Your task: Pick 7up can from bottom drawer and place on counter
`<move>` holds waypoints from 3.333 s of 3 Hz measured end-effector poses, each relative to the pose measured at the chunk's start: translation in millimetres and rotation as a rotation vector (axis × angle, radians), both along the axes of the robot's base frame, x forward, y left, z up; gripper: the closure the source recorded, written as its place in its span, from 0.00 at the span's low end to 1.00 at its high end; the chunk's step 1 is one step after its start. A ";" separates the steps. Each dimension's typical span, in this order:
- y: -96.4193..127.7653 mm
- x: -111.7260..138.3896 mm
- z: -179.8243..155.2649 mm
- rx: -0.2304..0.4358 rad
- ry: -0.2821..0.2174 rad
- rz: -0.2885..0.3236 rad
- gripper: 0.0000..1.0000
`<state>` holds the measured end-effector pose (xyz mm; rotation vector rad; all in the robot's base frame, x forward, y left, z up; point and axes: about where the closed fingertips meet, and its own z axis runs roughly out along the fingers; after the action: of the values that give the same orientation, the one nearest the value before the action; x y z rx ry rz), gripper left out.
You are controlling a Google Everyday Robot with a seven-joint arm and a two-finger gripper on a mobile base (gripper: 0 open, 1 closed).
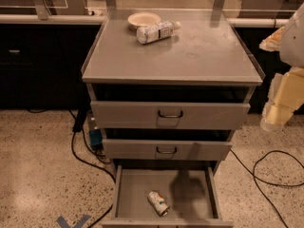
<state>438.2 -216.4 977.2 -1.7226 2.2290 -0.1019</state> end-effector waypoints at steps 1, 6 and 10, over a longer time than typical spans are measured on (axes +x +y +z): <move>0.2 0.0 0.2 0.000 -0.002 0.000 0.00; 35.1 1.9 -142.9 -0.006 0.079 0.034 0.00; 43.5 15.9 -268.1 0.070 0.136 -0.037 0.00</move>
Offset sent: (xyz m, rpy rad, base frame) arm -0.0211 0.0394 -0.0782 0.0342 0.1989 0.0522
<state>454.2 -172.9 709.1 -1.6983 2.3315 0.0874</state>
